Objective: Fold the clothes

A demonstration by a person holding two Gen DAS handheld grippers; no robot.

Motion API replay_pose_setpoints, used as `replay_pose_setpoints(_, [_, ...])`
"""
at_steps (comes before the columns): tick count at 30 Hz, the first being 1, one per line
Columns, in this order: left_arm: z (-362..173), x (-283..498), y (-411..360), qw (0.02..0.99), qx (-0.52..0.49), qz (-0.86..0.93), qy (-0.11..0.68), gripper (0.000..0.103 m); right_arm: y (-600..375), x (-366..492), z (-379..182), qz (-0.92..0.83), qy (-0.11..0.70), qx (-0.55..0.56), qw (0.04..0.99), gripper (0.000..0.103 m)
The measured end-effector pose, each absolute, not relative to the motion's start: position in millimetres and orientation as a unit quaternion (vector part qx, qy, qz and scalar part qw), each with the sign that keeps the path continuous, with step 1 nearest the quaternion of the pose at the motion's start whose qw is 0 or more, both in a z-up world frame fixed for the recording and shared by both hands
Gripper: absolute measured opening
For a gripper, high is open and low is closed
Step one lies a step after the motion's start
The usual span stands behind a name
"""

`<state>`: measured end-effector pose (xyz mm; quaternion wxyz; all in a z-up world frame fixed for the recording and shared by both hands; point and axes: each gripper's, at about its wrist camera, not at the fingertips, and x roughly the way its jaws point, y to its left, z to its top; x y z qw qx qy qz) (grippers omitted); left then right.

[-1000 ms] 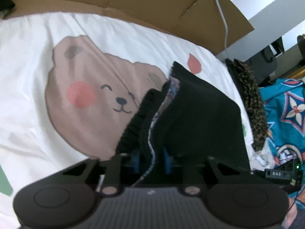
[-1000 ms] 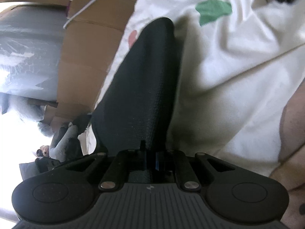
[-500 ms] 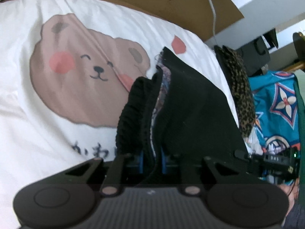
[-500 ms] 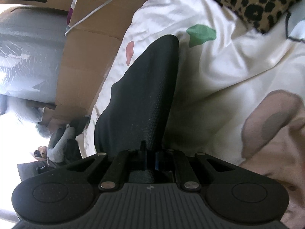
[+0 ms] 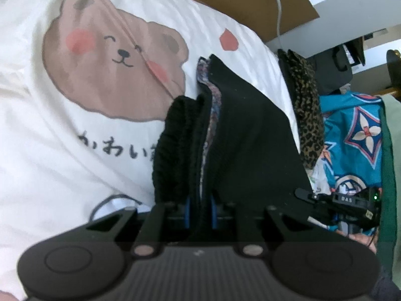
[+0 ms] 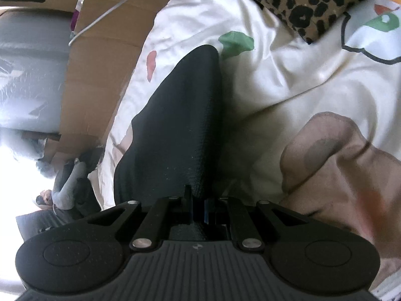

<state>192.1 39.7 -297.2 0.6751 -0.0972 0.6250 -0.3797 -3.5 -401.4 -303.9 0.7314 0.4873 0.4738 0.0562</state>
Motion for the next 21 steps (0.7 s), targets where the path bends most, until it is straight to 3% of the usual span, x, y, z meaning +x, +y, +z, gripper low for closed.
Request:
replay_pose_setpoints(6, [-293, 194, 45, 0.690, -0.070, -0.368, 0.620, 0.020, -410, -1, -317, 0.035, 0.460, 0.490, 0.739, 0.014])
replay_pose_setpoints(10, [-289, 200, 48, 0.693, -0.063, -0.370, 0.616, 0.029, -413, 1, -322, 0.036, 0.459, 0.491, 0.739, 0.026])
replay_pose_setpoints(12, [-285, 206, 48, 0.698, -0.070, -0.369, 0.609, 0.039, -414, 2, -324, 0.037, 0.458, 0.492, 0.739, 0.032])
replay_pose_setpoints(14, [-282, 213, 47, 0.705, -0.077, -0.369, 0.601, 0.063, -416, 4, -327, 0.037, 0.458, 0.493, 0.739, 0.033])
replay_pose_setpoints(21, [-284, 232, 18, 0.706, -0.069, -0.375, 0.596, 0.072, -421, 8, -335, 0.039, 0.455, 0.495, 0.739, 0.033])
